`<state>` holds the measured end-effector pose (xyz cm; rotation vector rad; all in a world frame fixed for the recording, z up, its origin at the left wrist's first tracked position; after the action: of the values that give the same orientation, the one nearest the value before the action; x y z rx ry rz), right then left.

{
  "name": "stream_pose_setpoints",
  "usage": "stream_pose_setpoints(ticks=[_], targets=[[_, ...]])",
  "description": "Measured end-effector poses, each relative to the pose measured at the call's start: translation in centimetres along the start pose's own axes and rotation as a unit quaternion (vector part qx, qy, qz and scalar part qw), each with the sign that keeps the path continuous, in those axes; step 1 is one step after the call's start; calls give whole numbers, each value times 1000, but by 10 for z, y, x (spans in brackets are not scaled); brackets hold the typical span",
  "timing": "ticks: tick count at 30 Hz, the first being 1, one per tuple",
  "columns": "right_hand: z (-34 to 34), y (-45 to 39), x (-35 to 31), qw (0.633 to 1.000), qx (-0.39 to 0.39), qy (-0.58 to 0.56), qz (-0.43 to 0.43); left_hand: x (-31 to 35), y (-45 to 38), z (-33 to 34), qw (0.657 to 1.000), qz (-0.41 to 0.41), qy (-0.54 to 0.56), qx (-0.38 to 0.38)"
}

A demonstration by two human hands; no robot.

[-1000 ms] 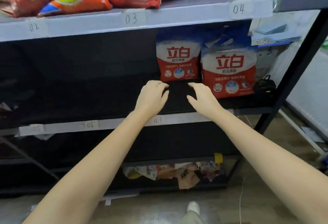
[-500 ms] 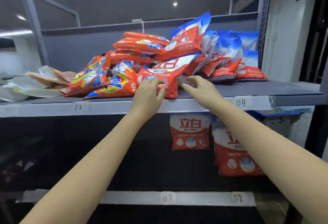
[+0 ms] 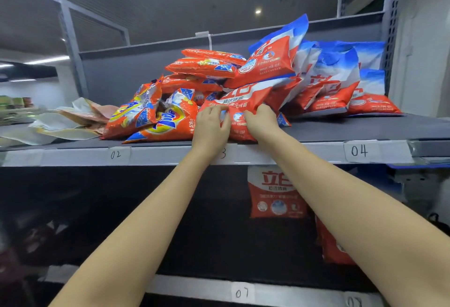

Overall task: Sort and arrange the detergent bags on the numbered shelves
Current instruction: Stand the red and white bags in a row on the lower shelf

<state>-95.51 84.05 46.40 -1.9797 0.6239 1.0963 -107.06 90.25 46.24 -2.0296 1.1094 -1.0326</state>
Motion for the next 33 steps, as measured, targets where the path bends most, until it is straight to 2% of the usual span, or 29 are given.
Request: stream_pose_setpoints(ticks=[6,11,13,16,19,21,25,27,29,33], targets=[[-37,1,0,995,38,-90,23,-18,-8,-11,997,-62,46,-11],[-88,21,-9,991,50,-117,-33,-20,-4,-9,989,-101,98,-33],[-105,37,-11,987,42,-142,-57,-15,-2,-7,978,-129,148,-66],[-125,62,-4,981,55,-171,-72,0,4,-2,936,-177,284,-112],[-134,92,8,980,52,-176,-77,18,14,-4,915,-190,330,-131],[-139,113,17,979,54,-180,-84,24,28,-2,875,-218,411,-136],[-146,162,41,971,60,-220,-66,34,71,1,772,-224,579,-137],[-142,189,61,970,57,-233,-39,35,98,2,741,-208,625,-130],[-134,217,87,971,62,-229,-14,31,133,8,721,-196,652,-127],[-108,259,146,972,59,-215,75,3,211,28,711,-254,643,-128]])
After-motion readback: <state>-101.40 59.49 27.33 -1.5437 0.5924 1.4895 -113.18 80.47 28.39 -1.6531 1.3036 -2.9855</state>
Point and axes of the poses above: each hand's wrist, its own y-axis away from the middle knuckle, its own z-axis out of the palm, x = y × z, the point moved 6 cm from there along -y, towards the middle knuckle, and after that the axes turned 4 degrees about z, right-handed, at the moved point
